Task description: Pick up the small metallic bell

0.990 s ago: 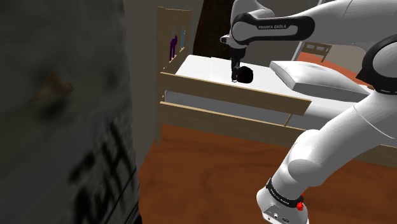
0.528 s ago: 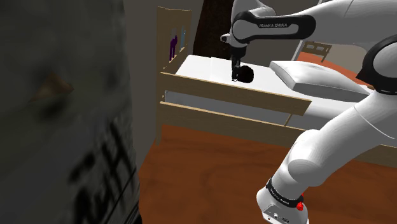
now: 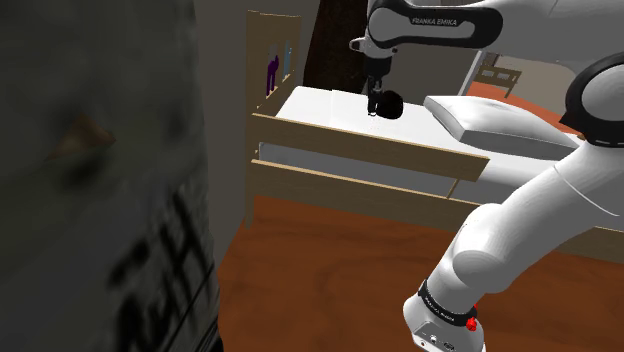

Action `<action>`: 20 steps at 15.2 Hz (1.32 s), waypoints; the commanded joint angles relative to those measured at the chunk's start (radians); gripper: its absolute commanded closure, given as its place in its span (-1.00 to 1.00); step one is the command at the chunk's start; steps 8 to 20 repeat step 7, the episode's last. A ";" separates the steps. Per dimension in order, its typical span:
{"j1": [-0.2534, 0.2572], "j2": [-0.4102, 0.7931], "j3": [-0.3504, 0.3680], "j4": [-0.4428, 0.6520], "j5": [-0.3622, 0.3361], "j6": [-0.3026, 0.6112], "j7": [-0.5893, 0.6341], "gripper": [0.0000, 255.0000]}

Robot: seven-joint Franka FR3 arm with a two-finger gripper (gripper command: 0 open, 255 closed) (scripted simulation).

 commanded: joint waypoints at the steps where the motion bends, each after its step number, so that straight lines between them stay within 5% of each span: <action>1: 0.001 0.004 0.002 0.031 0.002 -0.026 -0.006 1.00; 20: 0.002 0.019 0.005 0.102 0.006 -0.080 -0.021 1.00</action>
